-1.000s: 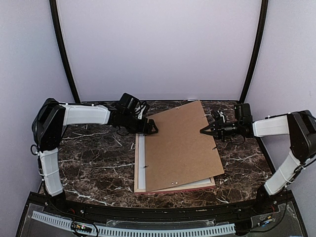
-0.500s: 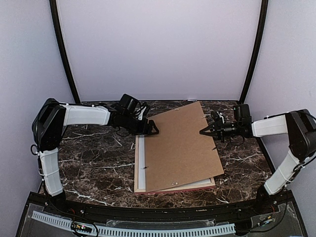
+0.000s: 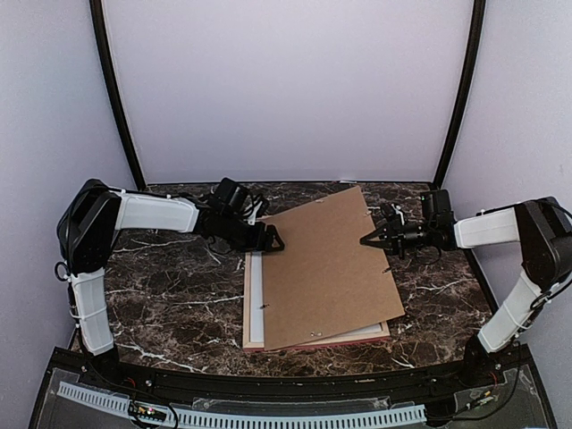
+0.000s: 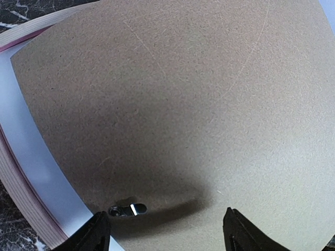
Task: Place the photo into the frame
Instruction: Adjust the fastener on the backboard.
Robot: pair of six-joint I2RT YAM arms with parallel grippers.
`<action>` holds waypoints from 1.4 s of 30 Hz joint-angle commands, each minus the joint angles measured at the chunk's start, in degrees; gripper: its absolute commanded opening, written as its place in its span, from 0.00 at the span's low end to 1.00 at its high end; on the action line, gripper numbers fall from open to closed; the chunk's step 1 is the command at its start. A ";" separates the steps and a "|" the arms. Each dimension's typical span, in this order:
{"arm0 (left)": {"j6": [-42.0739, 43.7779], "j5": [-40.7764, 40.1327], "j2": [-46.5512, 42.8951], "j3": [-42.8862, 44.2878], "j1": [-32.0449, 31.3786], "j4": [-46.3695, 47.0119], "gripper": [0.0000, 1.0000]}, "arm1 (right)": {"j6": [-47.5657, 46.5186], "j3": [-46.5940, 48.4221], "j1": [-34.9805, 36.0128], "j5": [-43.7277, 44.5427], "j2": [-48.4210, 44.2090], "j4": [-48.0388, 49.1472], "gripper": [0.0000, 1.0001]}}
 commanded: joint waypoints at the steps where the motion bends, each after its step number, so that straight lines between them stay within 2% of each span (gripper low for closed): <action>1: -0.21 -0.58 -3.26 -0.86 -0.33 -1.69 0.77 | 0.28 -0.13 0.03 -3.13 -0.84 5.72 0.00; 24: -0.64 -1.39 -9.61 -2.34 -0.44 -2.65 0.80 | -0.55 0.38 0.03 -3.14 -0.25 5.51 0.00; 42: -0.38 -4.98 -20.29 -11.94 -9.52 -9.59 0.81 | 5.75 0.48 -0.05 -3.79 0.35 13.19 0.00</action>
